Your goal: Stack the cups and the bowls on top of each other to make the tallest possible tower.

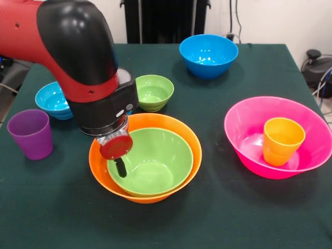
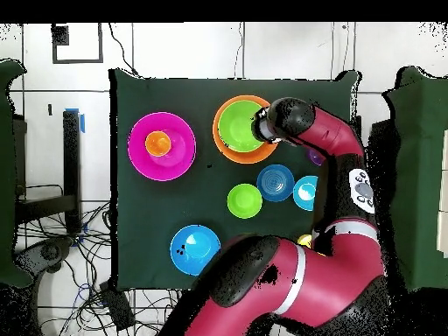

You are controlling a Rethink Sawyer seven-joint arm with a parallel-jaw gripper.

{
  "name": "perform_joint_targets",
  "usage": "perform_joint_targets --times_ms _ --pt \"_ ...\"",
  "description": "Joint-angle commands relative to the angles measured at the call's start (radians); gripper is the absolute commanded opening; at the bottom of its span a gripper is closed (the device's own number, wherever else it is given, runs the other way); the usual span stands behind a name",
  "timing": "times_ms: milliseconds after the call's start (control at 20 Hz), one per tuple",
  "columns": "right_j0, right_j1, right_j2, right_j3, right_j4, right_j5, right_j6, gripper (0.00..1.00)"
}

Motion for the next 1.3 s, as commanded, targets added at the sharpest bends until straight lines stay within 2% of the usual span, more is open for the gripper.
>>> perform_joint_targets --times_ms 50,550,900,1300 --pt "0.050 -0.001 0.051 0.036 -0.060 0.029 -0.088 1.00" --pt "0.080 -0.007 0.038 0.051 -0.040 0.016 -0.043 1.00" --pt "0.078 0.000 0.033 0.037 -0.039 0.015 -0.045 1.00" --pt "0.094 -0.012 -0.003 -0.019 -0.055 0.077 -0.052 1.00"
